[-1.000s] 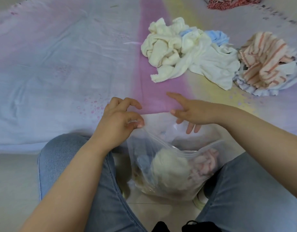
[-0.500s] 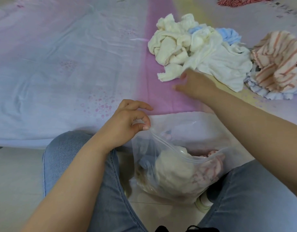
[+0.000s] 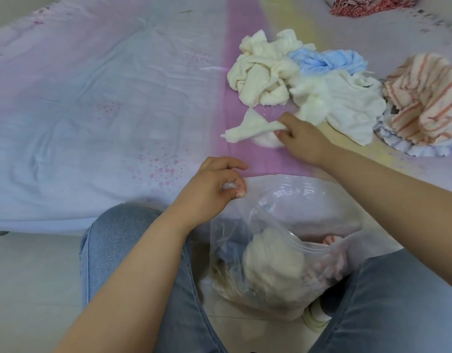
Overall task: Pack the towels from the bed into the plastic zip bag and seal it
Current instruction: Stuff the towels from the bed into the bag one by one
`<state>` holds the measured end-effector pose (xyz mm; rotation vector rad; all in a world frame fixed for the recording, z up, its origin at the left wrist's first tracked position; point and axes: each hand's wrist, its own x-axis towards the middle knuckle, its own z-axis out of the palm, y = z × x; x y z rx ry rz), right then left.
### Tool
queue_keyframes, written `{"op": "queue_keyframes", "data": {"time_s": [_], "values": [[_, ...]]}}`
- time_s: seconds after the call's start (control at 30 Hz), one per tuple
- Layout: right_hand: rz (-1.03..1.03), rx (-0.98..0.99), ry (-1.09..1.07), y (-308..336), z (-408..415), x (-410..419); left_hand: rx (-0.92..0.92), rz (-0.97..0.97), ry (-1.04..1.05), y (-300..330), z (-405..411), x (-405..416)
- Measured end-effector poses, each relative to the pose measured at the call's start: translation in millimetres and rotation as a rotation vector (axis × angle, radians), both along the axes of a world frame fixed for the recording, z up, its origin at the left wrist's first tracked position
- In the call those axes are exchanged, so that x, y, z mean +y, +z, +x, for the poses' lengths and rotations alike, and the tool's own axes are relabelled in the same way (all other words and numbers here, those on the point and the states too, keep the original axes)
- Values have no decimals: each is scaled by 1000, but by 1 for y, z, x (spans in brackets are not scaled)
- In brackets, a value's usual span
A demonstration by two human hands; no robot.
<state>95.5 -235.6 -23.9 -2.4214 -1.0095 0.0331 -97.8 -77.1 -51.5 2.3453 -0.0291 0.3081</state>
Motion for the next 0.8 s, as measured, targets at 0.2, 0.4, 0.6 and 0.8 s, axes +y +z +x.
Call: {"op": "queue_keyframes", "data": {"time_s": [0.2,0.4,0.6,0.8], "values": [[314,315,-213,13,-25,-11,-42,35,8,1,1,-7],[-46,320,-157,7,19,-4,-29,29,32,1,2,-7],[-242,282,-23,-5,7,15,-182,234,43,-4,0,-4],[615,775,-133,39,-20,-35,-318,420,6,-9,2,-10]]}}
